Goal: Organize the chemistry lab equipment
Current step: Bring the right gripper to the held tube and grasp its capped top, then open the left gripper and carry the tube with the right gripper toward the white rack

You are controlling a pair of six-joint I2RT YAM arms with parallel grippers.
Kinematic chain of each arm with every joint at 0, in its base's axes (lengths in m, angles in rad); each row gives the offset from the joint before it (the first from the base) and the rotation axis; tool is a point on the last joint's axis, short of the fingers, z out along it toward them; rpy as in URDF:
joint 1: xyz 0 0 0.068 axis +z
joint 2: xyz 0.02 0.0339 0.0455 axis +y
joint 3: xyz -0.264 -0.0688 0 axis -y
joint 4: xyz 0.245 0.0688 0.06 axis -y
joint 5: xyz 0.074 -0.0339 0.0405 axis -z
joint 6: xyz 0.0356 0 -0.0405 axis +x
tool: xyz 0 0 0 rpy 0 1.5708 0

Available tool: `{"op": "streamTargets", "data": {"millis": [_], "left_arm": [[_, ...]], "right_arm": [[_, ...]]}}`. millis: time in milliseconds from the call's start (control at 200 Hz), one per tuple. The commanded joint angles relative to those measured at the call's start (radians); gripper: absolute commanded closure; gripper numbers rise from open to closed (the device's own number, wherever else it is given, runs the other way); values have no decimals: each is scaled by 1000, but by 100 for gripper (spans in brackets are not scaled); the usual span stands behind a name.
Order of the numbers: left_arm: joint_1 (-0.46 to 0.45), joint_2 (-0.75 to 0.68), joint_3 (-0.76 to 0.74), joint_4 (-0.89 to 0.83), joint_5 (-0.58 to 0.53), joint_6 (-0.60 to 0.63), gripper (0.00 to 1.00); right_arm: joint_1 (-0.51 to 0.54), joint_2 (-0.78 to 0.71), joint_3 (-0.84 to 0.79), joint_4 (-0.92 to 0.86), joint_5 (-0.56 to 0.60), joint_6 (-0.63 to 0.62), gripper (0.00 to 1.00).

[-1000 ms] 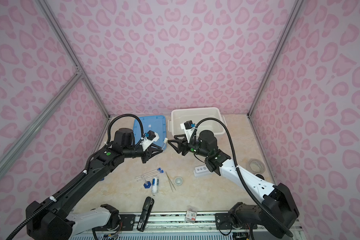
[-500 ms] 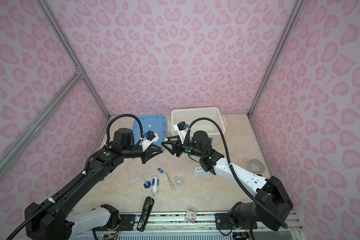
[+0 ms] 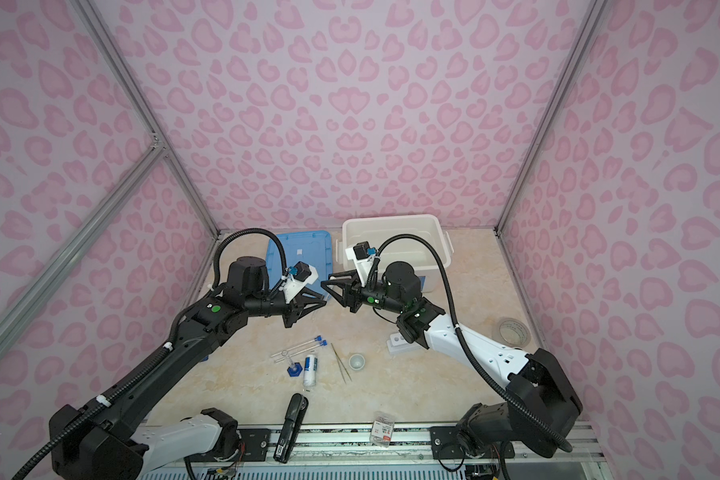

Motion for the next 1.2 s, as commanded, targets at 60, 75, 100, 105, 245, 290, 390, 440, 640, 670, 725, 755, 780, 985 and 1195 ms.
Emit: {"op": "streamTargets", "data": {"millis": [60,75,100,105,245,290,390,440,640,670,725,755,780,985,1195], "left_arm": [[-1,5,15,5,-5,1,90],[-1,5,15,7,-5,1,90],[-1,5,15,7,-5,1,90],[-1,5,15,7,-4,1,90],[-1,5,15,7,-5,1,90],[-1,6,15,7,-5,-1,89],[-1,9,17,7,-10,-4,87],[-1,11,17,7,-12,-5,86],[-1,12,17,8,-12,-11,74],[-1,13,17,8,-12,-13,71],[-1,12,17,8,-10,-13,66],[-1,13,17,8,-10,-14,65],[-1,12,17,10,-11,-16,59],[-1,7,11,26,-42,-27,36],[-1,-26,1,63,-119,-48,32]], "right_arm": [[1,5,-5,31,-11,0,71],[1,6,-5,32,-12,0,72],[2,7,-4,31,-13,0,73],[2,7,-4,31,-13,0,73],[2,9,-4,28,-15,-1,78],[1,7,-3,27,-14,-1,79],[3,6,-3,20,-8,-4,82],[1,7,-4,16,-4,-6,83],[1,2,-5,8,13,-5,86],[1,1,-5,7,16,-6,87],[1,-2,-4,3,22,-7,89],[1,-4,-5,1,26,-7,89],[1,-5,-6,-2,31,-8,88],[1,-30,5,-105,83,-63,88],[1,-143,12,-375,327,-222,89]]}}
